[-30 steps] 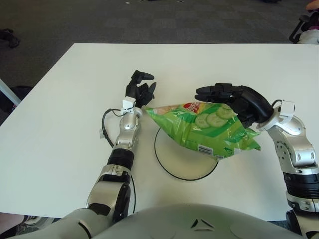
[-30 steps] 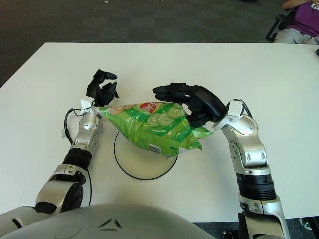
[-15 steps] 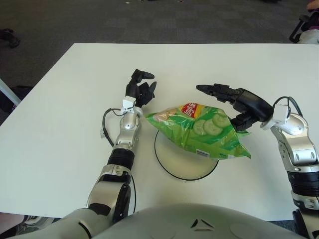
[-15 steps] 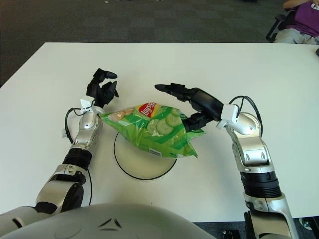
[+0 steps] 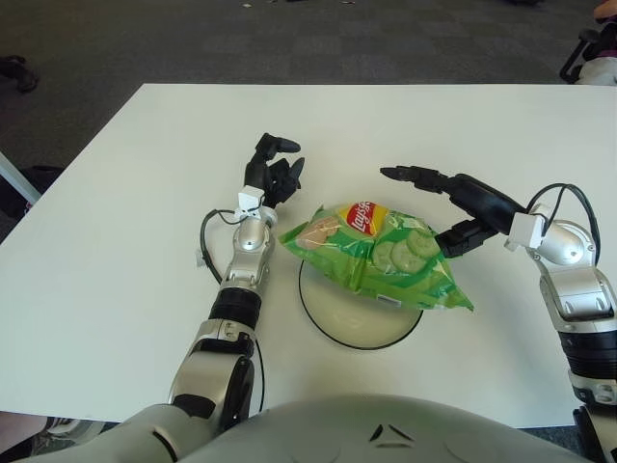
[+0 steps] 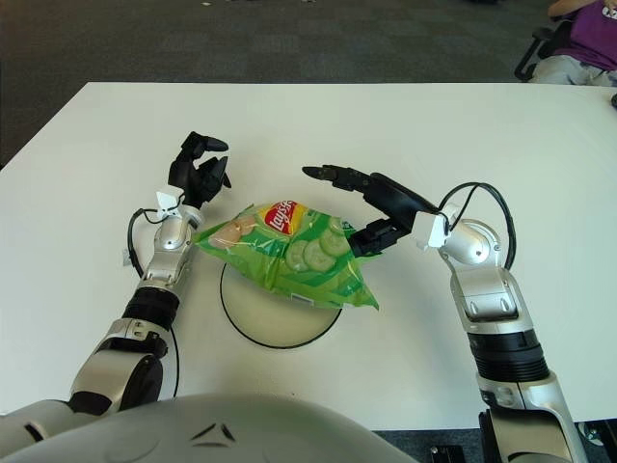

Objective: Put the snack into the plate.

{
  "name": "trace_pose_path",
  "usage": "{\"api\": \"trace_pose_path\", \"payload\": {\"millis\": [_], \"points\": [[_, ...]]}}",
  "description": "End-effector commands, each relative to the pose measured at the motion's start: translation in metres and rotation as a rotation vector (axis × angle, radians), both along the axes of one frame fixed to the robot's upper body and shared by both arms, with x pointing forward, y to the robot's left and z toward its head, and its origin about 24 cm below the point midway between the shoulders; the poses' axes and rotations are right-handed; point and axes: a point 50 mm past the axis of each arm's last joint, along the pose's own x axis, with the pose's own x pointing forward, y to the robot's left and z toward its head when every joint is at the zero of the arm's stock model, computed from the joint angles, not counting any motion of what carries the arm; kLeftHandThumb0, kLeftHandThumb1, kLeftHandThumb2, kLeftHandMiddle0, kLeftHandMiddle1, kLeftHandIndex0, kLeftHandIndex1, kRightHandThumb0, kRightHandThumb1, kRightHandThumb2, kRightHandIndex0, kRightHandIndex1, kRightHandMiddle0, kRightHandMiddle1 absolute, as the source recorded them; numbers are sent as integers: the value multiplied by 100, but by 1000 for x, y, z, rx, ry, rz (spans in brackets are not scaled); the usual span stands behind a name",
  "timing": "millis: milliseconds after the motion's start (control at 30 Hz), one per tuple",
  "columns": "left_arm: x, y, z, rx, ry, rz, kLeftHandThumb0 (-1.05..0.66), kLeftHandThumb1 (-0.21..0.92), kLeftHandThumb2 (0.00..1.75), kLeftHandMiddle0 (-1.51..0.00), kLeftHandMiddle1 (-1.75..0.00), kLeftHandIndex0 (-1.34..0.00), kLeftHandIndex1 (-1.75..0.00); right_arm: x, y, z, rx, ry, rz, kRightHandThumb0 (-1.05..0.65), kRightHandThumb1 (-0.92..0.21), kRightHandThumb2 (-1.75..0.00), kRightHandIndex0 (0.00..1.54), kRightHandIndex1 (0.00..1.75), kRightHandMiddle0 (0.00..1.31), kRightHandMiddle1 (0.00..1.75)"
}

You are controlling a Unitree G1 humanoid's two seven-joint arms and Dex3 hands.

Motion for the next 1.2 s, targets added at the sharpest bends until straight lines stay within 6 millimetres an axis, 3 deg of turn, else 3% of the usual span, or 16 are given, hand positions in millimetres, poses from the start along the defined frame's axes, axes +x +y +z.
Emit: {"api": "trace_pose_path", "payload": {"millis": [0, 500, 667, 967, 1167], "points": [[-1, 2, 1, 9, -5, 10, -36, 92, 25, -97, -175, -49, -145, 3, -5, 10, -19, 35, 58, -61, -92, -3, 8, 1, 19, 0], [-1, 2, 1, 9, -6, 11, -36, 92, 25, -97, -175, -49, -145, 15, -11, 11, -48, 218, 212, -78, -92, -6, 8, 0, 16, 0], [-2, 2, 1, 9, -7, 11, -36, 92, 25, -97, -175, -49, -145, 16, -11, 15, -83, 227, 225, -82, -92, -9, 2, 0, 12, 0], [-2, 2, 0, 10, -4, 10, -36, 92, 25, -97, -175, -49, -145, 10, -12, 25, -273, -125, 193, -84, -92, -12, 0, 0, 9, 0], [-3, 0, 0, 9, -5, 8, -36, 92, 25, -97, -175, -49, -145, 7, -11, 35, -288, -219, 203, -81, -92, -20, 0, 0, 8, 0]]}}
